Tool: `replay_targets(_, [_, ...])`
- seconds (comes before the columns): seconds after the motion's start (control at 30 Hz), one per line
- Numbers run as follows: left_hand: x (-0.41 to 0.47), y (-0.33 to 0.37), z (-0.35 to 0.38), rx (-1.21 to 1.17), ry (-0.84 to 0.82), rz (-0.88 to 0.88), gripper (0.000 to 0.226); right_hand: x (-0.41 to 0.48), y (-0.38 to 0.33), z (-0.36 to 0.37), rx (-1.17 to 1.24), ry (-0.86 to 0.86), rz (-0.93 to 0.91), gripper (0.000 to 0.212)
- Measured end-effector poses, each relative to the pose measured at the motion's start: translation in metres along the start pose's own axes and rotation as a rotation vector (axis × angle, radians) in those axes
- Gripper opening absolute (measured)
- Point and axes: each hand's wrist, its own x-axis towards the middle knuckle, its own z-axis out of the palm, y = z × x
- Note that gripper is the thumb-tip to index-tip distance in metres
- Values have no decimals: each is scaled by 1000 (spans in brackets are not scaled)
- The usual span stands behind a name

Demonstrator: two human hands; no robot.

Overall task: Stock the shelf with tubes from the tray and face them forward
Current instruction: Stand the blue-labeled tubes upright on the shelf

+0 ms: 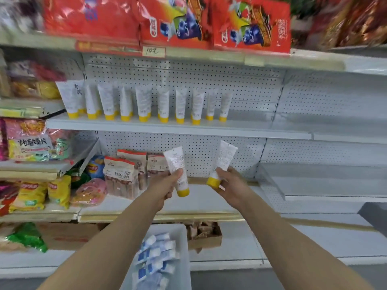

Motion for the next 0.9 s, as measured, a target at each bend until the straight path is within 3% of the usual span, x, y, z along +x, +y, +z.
replay_targets(0.1, [24,27,16,101,18,83,33,23,-34,-6,-63,48,-81,28])
replay_targets(0.27, [68,83,59,177,-13,289,20,64,-99,-17,-156,133,-263,43])
replay_targets(0.43, [129,134,112,251,127,463,28,125,-147,-29,-297,148,-394,44])
replay_targets(0.63, [197,159,164,408,269,534,24,201,-172,-39,-461,175,-460,39])
replay_targets(0.9, [259,150,187,511,410,501,26,278,-176,-47,-570,173,-474,39])
